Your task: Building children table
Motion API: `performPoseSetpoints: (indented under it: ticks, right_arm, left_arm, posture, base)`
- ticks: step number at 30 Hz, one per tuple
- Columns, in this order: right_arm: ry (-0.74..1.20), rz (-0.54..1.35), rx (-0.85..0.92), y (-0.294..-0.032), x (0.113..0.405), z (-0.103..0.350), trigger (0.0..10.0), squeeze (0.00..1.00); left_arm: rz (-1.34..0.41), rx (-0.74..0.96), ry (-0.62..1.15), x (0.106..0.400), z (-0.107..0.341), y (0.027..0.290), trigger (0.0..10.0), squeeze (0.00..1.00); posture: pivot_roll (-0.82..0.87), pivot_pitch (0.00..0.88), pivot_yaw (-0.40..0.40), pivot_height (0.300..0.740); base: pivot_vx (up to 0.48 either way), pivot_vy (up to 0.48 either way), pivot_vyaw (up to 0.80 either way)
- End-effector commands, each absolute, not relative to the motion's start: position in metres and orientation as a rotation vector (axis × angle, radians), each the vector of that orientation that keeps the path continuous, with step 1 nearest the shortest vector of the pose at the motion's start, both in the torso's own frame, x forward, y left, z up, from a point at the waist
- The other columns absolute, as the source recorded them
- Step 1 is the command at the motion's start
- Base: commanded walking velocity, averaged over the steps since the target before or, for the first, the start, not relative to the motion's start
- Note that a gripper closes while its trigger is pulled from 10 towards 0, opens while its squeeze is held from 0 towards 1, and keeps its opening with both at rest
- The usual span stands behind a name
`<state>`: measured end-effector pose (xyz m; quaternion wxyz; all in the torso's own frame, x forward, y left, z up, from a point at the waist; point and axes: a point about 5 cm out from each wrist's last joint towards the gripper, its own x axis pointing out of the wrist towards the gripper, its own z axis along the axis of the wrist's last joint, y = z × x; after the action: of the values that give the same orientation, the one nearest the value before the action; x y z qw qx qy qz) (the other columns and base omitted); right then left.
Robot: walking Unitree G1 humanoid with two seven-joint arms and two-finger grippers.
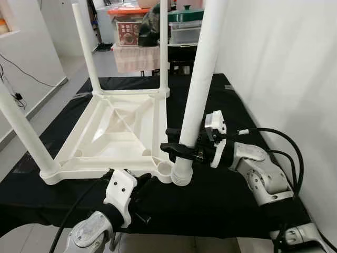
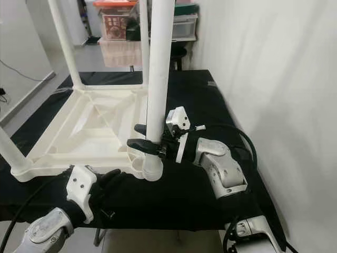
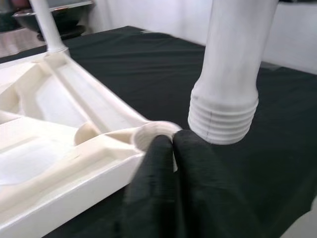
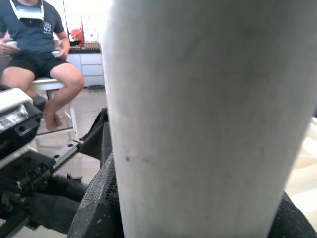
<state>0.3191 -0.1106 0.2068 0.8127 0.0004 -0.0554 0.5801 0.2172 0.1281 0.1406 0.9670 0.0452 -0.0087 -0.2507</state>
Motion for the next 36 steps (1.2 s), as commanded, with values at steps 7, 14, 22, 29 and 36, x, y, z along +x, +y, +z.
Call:
performPoseSetpoints:
  ticks: [7, 14, 22, 29, 36]
  right_arm:
    - [-0.153, 1.206, 0.019, -0.103, 0.325, 0.212, 10.0, 0.00]
    - [-0.148, 1.201, 0.006, -0.094, 0.329, 0.208, 10.0, 0.00]
    - [-0.165, 1.202, 0.020, -0.087, 0.330, 0.210, 10.0, 0.00]
    - [-0.162, 1.187, 0.011, -0.086, 0.331, 0.206, 10.0, 0.00]
    - [-0.154, 1.166, 0.001, -0.087, 0.333, 0.203, 10.0, 0.00]
  left_arm:
    - [-0.447, 0.115, -0.019, 0.221, 0.141, 0.134, 0.0, 0.00]
    - [-0.395, 0.134, 0.011, 0.226, 0.138, 0.136, 10.0, 0.00]
    - [-0.368, 0.147, 0.039, 0.229, 0.135, 0.137, 10.0, 0.00]
    - [-0.374, 0.194, 0.025, 0.232, 0.135, 0.136, 10.0, 0.00]
    - [-0.377, 0.208, 0.021, 0.232, 0.136, 0.136, 10.0, 0.00]
  posture:
    - [-0.06, 0.002, -0.004, 0.740]
    - [-0.05, 0.000, -0.007, 0.740]
    - [-0.05, 0.000, -0.009, 0.740]
    - [-0.05, 0.000, -0.003, 0.740]
    - [-0.05, 0.000, -0.003, 0.740]
  base:
    - [0.000, 0.000, 0.00]
    - [0.000, 0.000, 0.00]
    - [0.000, 0.420, 0.00]
    - [0.000, 0.137, 0.00]
    - [0.000, 0.000, 0.00]
